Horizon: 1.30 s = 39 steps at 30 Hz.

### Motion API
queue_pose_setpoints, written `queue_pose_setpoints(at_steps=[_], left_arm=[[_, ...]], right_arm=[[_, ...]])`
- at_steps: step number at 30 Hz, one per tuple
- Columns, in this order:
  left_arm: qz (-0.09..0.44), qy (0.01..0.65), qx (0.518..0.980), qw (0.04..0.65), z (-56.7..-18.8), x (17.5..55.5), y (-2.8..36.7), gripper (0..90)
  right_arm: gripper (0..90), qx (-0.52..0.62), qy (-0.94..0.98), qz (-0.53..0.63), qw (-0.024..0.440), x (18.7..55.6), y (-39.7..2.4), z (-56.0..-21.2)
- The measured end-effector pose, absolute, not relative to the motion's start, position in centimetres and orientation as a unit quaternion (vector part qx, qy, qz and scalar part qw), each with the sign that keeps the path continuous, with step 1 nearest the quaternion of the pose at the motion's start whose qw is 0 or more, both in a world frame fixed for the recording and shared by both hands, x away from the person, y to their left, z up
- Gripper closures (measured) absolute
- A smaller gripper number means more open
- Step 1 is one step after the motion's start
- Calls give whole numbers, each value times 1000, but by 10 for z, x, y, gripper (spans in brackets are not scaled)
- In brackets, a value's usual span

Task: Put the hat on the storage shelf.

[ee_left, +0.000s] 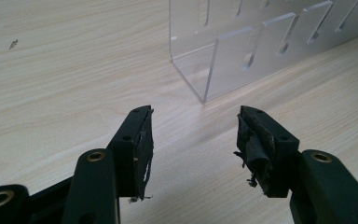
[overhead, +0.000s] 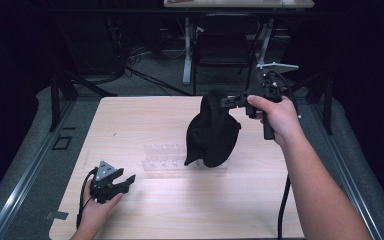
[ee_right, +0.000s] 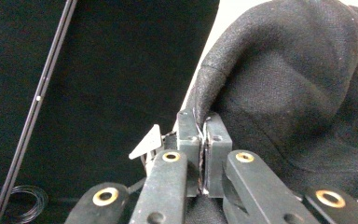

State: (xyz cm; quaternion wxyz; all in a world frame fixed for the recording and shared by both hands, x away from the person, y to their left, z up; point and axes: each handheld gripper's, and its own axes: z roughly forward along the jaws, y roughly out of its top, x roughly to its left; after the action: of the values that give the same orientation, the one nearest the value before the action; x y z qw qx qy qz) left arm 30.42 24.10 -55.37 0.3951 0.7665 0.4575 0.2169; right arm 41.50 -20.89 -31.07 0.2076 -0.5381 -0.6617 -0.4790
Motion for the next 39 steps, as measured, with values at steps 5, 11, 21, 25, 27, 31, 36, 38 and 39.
queue_pose_setpoints(at_steps=[5,11,21,25,27,31,36,38,39], left_arm=[[216,458,768,394,-553,304,241,460],[217,456,767,396,-554,304,241,460],[219,453,769,396,-553,304,239,464],[223,446,769,400,-552,302,238,505],[226,442,769,402,-551,302,237,515],[227,438,770,405,-550,301,235,524],[225,430,770,415,-548,300,234,566],[225,430,770,414,-548,301,234,564],[225,432,768,415,-548,301,234,562]], right_arm=[[883,-544,-660,-475,206,419,-205,-316],[883,-543,-663,-472,206,421,-198,-318],[883,-535,-662,-480,214,421,-188,-319],[882,-532,-663,-481,216,420,-182,-319],[882,-531,-661,-484,217,420,-180,-320],[882,-528,-655,-490,227,421,-178,-322],[882,-528,-645,-499,237,423,-175,-326],[882,-526,-644,-501,240,423,-174,-326],[882,-525,-645,-500,242,423,-172,-326]])
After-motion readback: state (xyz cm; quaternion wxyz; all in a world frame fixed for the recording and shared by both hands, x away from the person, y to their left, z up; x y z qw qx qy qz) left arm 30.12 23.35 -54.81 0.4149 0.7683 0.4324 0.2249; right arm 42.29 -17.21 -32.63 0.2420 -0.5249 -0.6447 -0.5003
